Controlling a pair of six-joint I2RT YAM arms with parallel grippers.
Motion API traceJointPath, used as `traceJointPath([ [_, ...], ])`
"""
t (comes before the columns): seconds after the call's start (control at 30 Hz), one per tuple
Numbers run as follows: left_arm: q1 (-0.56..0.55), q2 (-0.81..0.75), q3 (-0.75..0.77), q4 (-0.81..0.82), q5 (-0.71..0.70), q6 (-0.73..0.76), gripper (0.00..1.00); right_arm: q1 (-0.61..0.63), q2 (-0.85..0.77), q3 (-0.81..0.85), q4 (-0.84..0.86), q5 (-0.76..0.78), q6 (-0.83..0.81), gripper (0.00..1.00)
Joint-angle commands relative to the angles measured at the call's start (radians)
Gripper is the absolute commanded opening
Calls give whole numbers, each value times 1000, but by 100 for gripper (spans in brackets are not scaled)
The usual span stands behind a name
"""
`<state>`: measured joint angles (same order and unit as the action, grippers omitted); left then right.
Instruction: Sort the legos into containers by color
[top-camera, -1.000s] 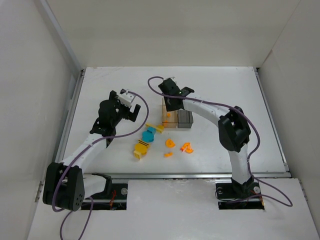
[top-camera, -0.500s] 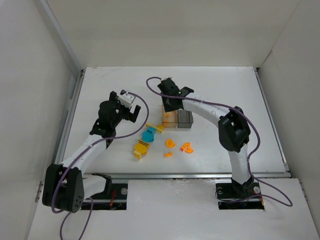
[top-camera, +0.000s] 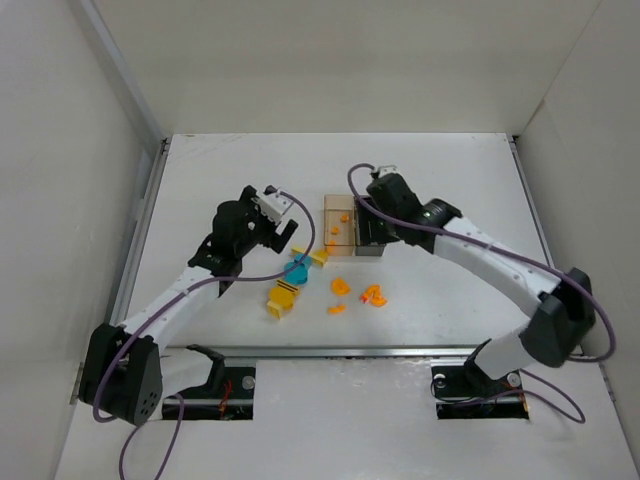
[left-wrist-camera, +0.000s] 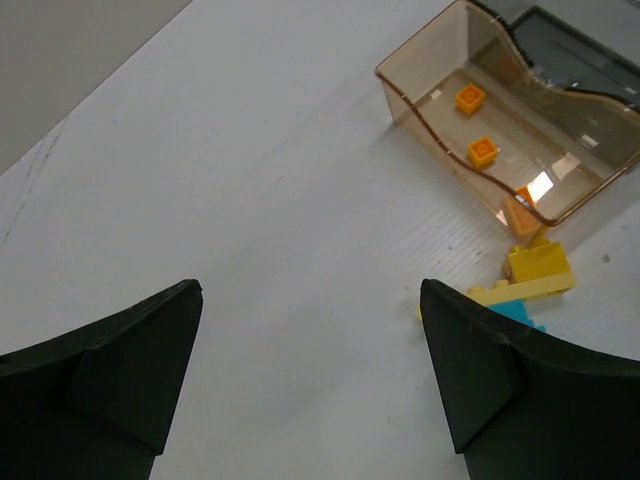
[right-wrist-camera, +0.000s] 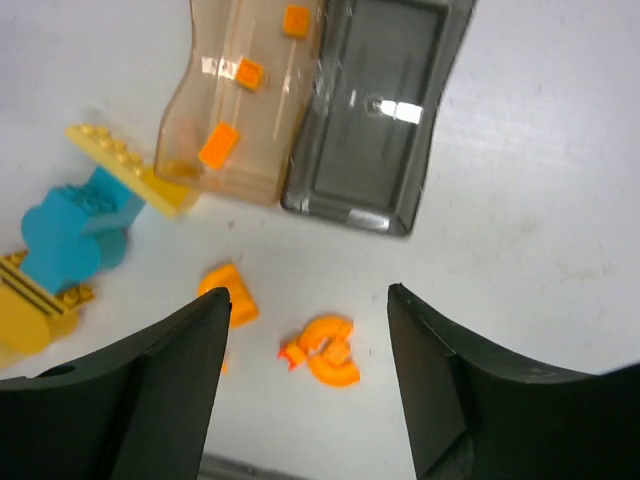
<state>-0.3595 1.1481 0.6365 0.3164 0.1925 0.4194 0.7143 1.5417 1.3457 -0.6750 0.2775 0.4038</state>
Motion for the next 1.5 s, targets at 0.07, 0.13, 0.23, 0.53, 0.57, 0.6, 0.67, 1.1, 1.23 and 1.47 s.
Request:
traceJointPath([
  [0.07, -91, 1, 149, -167, -41, 53, 88, 17, -138, -227, -41, -90, 170, 66],
  [0.13, -123, -13, 149, -191, -102, 22, 88, 62, -147, -255, -17, -99, 179, 63],
  [0.23, -134, -63, 149, -232, -205, -76, 86, 112, -147, -264, 5, -100, 139, 62],
  [0.53, -108, -319, 138, -516, -312, -267, 100, 155, 41, -149, 61, -121, -77, 92],
  [0.57, -96, -364, 138, -526, -312, -287, 100, 165, 63, -139, 61, -121, -92, 92],
  [0.6, -96, -385, 125, -540, -323, -288, 100, 165, 84, -126, 61, -121, -106, 92],
  [0.67, -96, -421, 107, -540, -349, -298, 100, 175, 139, -103, 61, -121, -130, 92],
  [1.1, -19, -487, 92, -560, -384, -335, 100, 226, 310, -34, 143, -159, -200, 88],
  [1.23, -19, -476, 92, -560, -384, -335, 100, 226, 319, -54, 155, -159, -169, 84],
  [1.47, -19, -467, 92, -550, -384, -315, 100, 247, 365, -63, 164, -139, -137, 70],
])
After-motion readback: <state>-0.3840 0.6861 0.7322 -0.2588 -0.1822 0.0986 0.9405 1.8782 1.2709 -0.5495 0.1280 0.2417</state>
